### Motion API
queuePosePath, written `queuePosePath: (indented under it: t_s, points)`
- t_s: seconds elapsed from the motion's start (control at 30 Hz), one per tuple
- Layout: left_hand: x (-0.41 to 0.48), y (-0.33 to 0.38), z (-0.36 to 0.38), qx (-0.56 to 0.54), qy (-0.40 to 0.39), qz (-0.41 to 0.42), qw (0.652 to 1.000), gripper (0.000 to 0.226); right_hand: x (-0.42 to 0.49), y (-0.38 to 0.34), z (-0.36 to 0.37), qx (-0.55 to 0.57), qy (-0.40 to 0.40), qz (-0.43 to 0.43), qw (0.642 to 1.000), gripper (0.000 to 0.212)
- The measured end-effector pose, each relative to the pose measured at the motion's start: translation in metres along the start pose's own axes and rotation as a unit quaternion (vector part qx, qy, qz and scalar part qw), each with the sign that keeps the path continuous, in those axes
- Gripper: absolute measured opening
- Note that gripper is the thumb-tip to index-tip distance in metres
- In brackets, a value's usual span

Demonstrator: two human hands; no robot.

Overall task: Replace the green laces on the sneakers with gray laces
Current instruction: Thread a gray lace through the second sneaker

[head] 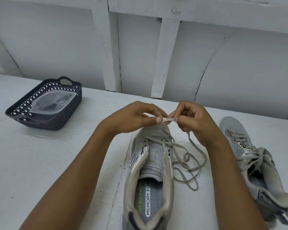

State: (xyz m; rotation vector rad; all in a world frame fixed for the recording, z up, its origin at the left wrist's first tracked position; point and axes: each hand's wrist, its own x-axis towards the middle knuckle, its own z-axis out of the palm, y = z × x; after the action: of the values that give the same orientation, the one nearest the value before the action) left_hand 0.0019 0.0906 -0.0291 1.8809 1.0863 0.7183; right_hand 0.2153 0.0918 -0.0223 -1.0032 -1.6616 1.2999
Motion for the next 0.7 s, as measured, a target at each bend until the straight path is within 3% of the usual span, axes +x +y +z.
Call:
queuePosePath:
  t_s: [0.23,0.33,0.43,0.7]
  points:
    - [-0.005,0.005,-0.006,-0.108,0.033,-0.017,0.993,0.009,0.0,0.001,-0.005,-0.001,0.089,0.003,0.996,0.008]
    - [-0.002,0.006,0.0,-0.064,-0.016,-0.038,0.997,0.027,0.001,0.0,-0.002,0.043,0.071,-0.002,0.997,0.005]
    - [-0.001,0.009,0.008,-0.006,-0.027,-0.028,0.999,0.014,0.001,-0.002,0.0,0.094,0.056,-0.003,0.994,0.006]
    - [-0.007,-0.002,-0.02,-0.022,0.067,-0.032,0.997,0.018,0.003,0.0,-0.012,0.088,0.147,0.062,0.983,0.021]
